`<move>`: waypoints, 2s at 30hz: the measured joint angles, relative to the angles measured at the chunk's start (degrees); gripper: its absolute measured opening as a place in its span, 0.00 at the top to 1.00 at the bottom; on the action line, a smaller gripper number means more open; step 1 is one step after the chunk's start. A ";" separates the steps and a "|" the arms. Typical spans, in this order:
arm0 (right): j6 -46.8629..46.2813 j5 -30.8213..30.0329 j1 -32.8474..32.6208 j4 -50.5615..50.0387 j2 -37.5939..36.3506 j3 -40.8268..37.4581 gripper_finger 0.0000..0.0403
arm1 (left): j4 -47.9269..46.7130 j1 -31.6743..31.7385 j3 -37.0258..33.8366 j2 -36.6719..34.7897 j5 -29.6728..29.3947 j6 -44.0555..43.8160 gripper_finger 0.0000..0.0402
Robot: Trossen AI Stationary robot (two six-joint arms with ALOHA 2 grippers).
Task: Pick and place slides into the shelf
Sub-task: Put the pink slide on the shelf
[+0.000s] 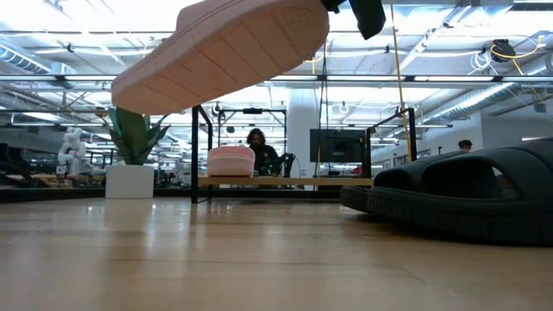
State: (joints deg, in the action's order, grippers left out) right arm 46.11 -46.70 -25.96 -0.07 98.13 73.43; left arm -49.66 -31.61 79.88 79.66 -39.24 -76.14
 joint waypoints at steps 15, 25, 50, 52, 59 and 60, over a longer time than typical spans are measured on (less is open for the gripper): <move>0.02 0.00 0.00 0.00 0.00 0.00 1.00 | 2.51 0.16 0.00 0.02 2.51 1.54 0.14; 1.38 0.00 0.00 1.29 0.02 -0.02 1.00 | -2.70 2.76 0.00 0.02 8.25 -8.04 0.14; 4.55 -2.82 -1.53 2.05 0.04 -0.04 1.00 | 26.67 13.83 -19.11 -3.96 25.31 -4.56 0.14; 4.55 -2.80 -1.53 2.05 0.04 -0.04 1.00 | 26.14 13.98 -19.45 -3.97 25.47 -4.58 0.14; 4.55 -2.78 -1.38 2.21 0.04 -0.04 1.00 | 27.27 13.96 -19.45 -3.98 28.40 -3.66 0.32; 4.55 -2.78 -1.38 2.23 0.04 -0.04 1.00 | 27.29 13.96 -19.45 -3.98 28.49 -3.64 0.36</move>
State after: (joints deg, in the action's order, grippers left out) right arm 50.65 -49.47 -27.33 2.15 98.17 73.38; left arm -22.37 -17.65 60.42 75.68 -10.75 -79.77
